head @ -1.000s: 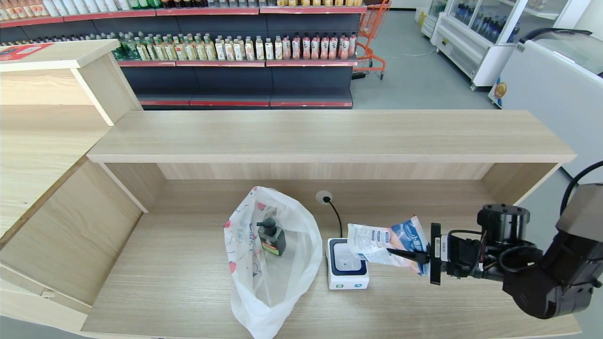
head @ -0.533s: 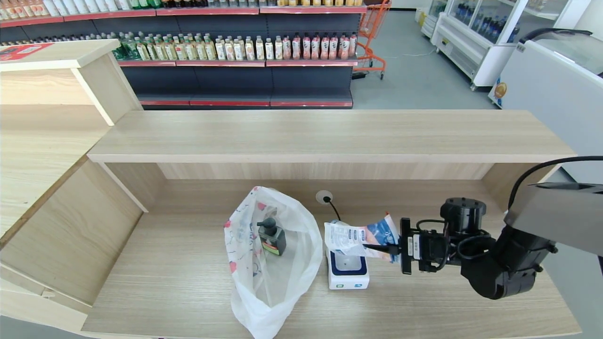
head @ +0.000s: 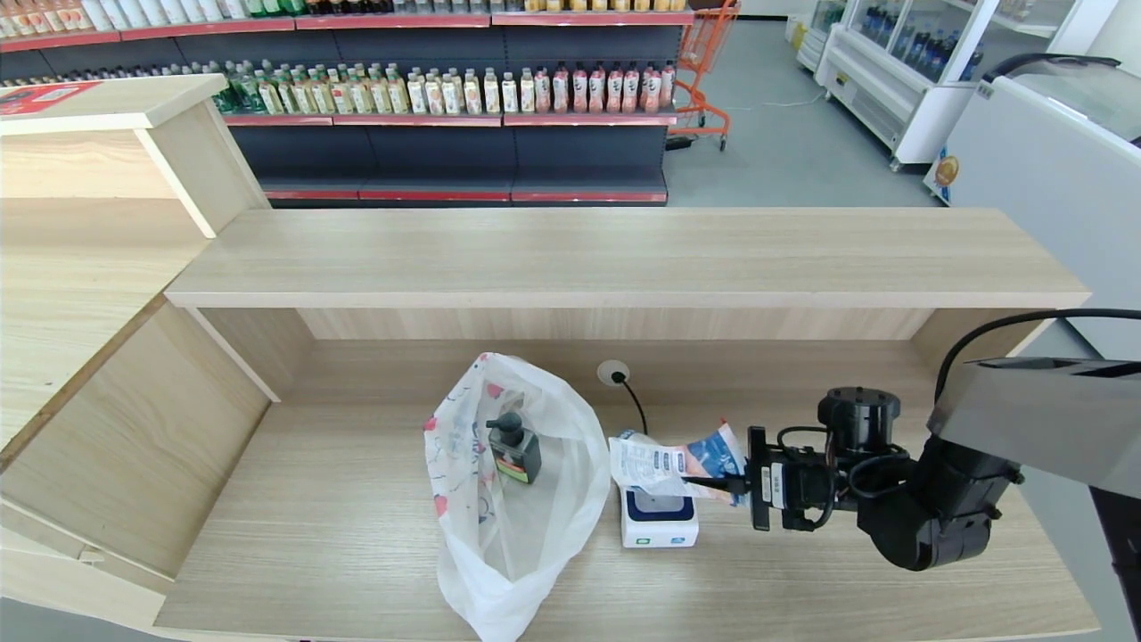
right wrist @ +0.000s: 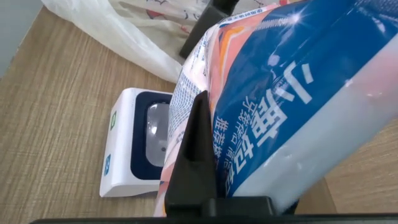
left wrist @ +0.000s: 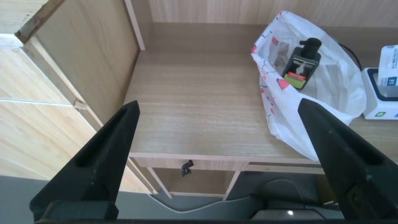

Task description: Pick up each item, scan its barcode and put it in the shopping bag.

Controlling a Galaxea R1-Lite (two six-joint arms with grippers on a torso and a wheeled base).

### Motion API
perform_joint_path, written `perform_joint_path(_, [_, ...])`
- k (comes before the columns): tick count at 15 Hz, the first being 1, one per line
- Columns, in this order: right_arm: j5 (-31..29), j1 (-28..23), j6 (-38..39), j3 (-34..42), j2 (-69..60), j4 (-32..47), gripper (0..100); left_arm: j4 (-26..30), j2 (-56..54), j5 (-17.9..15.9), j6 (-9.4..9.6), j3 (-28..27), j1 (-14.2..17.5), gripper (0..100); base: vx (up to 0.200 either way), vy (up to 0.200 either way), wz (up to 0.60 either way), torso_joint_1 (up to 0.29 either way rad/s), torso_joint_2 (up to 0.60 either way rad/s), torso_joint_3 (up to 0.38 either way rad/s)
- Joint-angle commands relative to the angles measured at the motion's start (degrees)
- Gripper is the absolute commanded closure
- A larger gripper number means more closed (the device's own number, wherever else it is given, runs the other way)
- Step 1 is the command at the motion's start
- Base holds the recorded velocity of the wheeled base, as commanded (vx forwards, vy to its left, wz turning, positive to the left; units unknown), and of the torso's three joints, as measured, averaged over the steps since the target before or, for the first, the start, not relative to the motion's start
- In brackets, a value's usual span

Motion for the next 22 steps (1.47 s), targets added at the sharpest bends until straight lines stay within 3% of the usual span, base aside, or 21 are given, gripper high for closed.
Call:
perform_joint_path(1, [-0.09, -0.04, -0.04, -0.25, 0.13, 0.00, 100, -0.01, -0.02, 0.02, 0.00, 0.01, 0.00, 0, 0.000, 0.000, 0.00, 0.000, 0.00, 0.000])
perform_joint_path(6, [-0.09, -0.21, 0.48, -0.96, -2.06, 0.09, 100, -0.01, -0.02, 0.02, 0.00, 0.01, 0.00, 0, 0.000, 0.000, 0.00, 0.000, 0.00, 0.000])
perform_joint_path(7, [-0.09, -0.21, 3.38, -1.05, -5.32, 0.88, 100, -0.01, -0.02, 0.02, 0.00, 0.01, 0.00, 0, 0.000, 0.000, 0.00, 0.000, 0.00, 0.000])
perform_joint_path(9, [-2.64, -1.88, 17.45, -0.25, -14.90, 1.85, 100, -0.01, -0.02, 0.02, 0.00, 0.01, 0.00, 0, 0.000, 0.000, 0.00, 0.000, 0.00, 0.000])
perform_joint_path(10, [-7.21, -1.71, 25.71, -0.25, -19.73, 3.43, 100, -0.01, -0.02, 0.02, 0.00, 0.01, 0.00, 0, 0.000, 0.000, 0.00, 0.000, 0.00, 0.000])
perform_joint_path(11, [-12.66, -1.00, 35.11, -0.87, -24.39, 4.92, 100, -0.01, -0.02, 0.02, 0.00, 0.10, 0.00, 0, 0.000, 0.000, 0.00, 0.000, 0.00, 0.000])
perform_joint_path(13, [-29.71, 4.01, 54.98, -2.54, -30.72, 8.88, 100, -0.01, -0.02, 0.02, 0.00, 0.01, 0.00, 0, 0.000, 0.000, 0.00, 0.000, 0.00, 0.000])
perform_joint_path(15, [-41.75, 7.87, 67.54, -1.75, -35.55, 18.11, 100, -0.01, -0.02, 0.02, 0.00, 0.01, 0.00, 0, 0.000, 0.000, 0.00, 0.000, 0.00, 0.000])
perform_joint_path(18, [-44.21, 9.98, 79.23, 1.06, -41.09, 30.41, 100, -0.01, -0.02, 0.02, 0.00, 0.01, 0.00, 0, 0.000, 0.000, 0.00, 0.000, 0.00, 0.000])
perform_joint_path(22, [-44.21, 11.04, 83.72, 1.15, -45.83, 39.99, 100, -0.01, -0.02, 0.02, 0.00, 0.01, 0.00, 0, 0.000, 0.000, 0.00, 0.000, 0.00, 0.000])
